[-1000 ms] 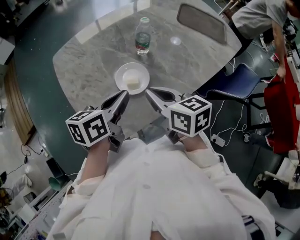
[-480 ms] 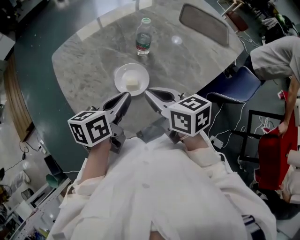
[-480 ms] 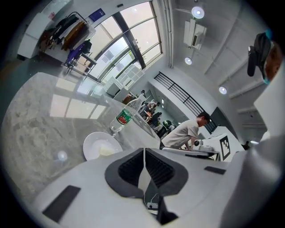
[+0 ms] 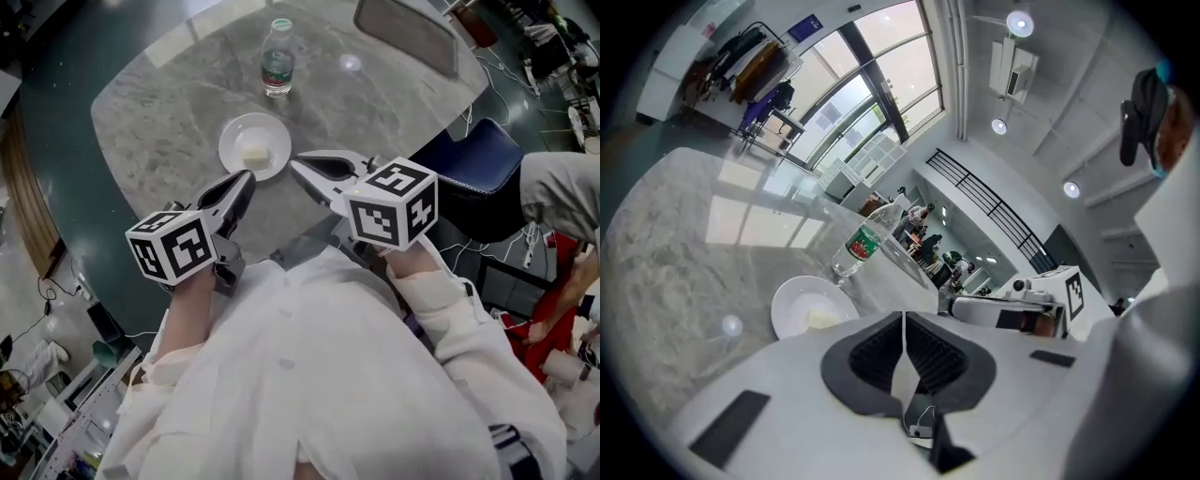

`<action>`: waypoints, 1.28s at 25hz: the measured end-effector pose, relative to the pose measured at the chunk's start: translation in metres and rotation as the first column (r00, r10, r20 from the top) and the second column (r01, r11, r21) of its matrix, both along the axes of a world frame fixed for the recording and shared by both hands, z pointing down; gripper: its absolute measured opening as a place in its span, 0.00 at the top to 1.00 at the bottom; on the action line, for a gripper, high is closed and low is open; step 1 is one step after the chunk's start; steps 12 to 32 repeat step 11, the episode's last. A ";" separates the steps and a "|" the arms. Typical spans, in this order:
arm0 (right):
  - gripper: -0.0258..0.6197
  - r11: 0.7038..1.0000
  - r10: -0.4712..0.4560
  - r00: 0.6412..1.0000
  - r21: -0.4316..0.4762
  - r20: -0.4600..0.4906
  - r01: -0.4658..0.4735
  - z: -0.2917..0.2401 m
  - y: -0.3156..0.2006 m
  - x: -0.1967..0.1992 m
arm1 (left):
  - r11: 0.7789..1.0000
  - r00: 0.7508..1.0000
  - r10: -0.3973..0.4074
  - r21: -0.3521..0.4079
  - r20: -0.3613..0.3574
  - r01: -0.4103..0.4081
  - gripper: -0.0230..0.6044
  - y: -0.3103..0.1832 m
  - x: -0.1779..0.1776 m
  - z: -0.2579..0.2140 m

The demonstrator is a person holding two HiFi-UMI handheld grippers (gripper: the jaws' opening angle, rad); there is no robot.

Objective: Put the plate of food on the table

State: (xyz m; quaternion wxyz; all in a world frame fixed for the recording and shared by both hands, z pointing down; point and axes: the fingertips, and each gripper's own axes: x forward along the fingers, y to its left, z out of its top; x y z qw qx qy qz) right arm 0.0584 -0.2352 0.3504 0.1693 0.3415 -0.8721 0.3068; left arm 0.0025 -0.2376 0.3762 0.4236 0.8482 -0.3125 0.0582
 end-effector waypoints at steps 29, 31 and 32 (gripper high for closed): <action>0.96 0.997 -0.077 0.994 0.014 -0.080 0.078 0.001 -0.010 0.000 | 1.000 1.000 0.020 -0.007 -0.021 -0.020 0.93 -0.005 0.002 0.001; 0.96 0.997 -0.077 0.994 0.014 -0.080 0.078 0.001 -0.010 0.000 | 1.000 1.000 0.020 -0.007 -0.021 -0.020 0.93 -0.005 0.002 0.001; 0.96 0.997 -0.077 0.994 0.014 -0.080 0.078 0.001 -0.010 0.000 | 1.000 1.000 0.020 -0.007 -0.021 -0.020 0.93 -0.005 0.002 0.001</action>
